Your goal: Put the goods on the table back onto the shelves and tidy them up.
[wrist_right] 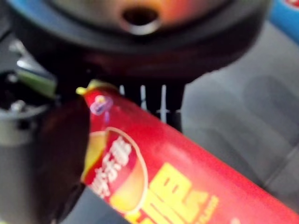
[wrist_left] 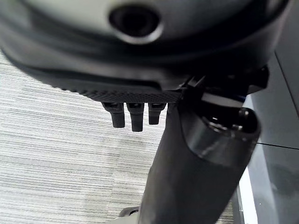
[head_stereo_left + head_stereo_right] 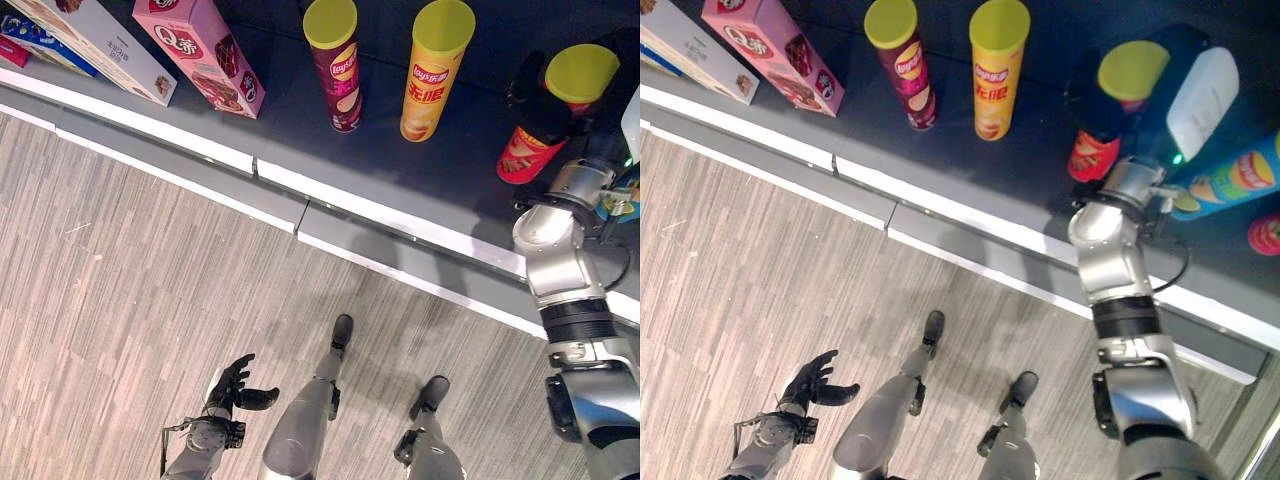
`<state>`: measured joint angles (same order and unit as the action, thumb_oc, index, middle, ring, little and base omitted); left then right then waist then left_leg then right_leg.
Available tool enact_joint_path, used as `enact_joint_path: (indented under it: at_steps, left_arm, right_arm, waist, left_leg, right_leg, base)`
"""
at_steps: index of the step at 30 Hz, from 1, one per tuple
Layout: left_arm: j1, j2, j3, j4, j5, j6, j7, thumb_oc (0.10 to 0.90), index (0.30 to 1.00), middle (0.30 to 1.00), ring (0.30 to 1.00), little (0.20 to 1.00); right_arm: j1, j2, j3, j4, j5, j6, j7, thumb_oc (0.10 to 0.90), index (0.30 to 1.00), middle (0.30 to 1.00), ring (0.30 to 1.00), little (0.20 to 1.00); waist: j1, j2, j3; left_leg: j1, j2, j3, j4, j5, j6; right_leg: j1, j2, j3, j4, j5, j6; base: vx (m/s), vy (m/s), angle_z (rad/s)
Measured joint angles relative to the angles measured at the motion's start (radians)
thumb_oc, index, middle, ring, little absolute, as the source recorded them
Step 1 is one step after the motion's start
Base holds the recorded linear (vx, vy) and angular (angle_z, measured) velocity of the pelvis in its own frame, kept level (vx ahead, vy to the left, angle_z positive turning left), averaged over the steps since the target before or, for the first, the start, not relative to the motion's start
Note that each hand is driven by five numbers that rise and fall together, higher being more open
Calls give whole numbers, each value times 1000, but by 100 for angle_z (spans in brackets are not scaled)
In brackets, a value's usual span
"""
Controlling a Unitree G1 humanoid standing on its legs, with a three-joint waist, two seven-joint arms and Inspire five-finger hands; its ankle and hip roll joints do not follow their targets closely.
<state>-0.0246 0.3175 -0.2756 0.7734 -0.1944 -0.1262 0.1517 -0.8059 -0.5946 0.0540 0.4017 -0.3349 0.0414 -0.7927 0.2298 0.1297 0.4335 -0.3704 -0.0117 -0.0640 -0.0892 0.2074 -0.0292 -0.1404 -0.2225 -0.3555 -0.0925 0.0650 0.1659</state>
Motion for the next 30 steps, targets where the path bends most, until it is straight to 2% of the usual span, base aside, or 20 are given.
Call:
enact_joint_path:
  at_steps: [6,16,24,25,26,27,30]
  left_arm:
    - [-2,-2,-1,1,-1,0,18,800,900,900,900,900]
    - [-3,-2,-8,1,0,0,20,800,900,900,900,900]
    - [-3,-2,-9,0,0,0,21,800,900,900,900,900]
    - [-3,-2,-9,0,0,0,21,800,900,900,900,900]
    - [-4,-2,-9,0,0,0,21,800,900,900,900,900]
    - [-5,-2,-9,0,0,0,21,800,900,900,900,900]
    - [-5,-2,-9,1,0,0,21,800,900,900,900,900]
  right_arm:
    - [9,67,-16,-21,1,-2,-21,400,300,300,300,300]
    - [21,67,-21,-22,8,-6,-42,400,300,300,300,300]
    - [28,67,-21,-22,8,-5,-42,400,300,300,300,300]
    - [29,66,-21,-22,8,-5,-42,515,472,472,472,472]
    - [30,66,-21,-22,8,-5,-42,778,867,867,867,867]
    - [32,66,-21,-22,8,-5,-42,800,900,900,900,900]
    - [34,66,-21,-22,8,-5,-42,800,900,900,900,900]
  waist:
    - [-2,0,0]
    - [-3,-1,0]
    - [-26,-3,2]
    - [-27,-3,2]
    - [-27,-3,2]
    - [-28,-3,2]
    - [-27,-3,2]
  left_leg:
    - [0,-1,1,0,2,2]
    - [0,-4,0,0,3,4]
    - [3,-4,1,0,4,5]
    - [5,-4,2,0,4,5]
    - [5,-4,2,0,4,5]
    - [5,-4,1,0,4,5]
    - [6,-4,2,0,4,5]
  right_leg:
    - [0,0,0,0,0,0]
    - [2,-8,-1,0,0,0]
    - [4,-9,0,0,1,1]
    - [4,-9,1,0,1,2]
    - [4,-9,1,0,1,2]
    - [4,-9,1,0,1,2]
    - [5,-10,1,0,2,2]
  base:
    - [0,0,0]
    - [-3,0,0]
    - [-2,0,0]
    - [-31,9,-3]
    - [0,0,0]
    - [0,0,0]
    - [0,0,0]
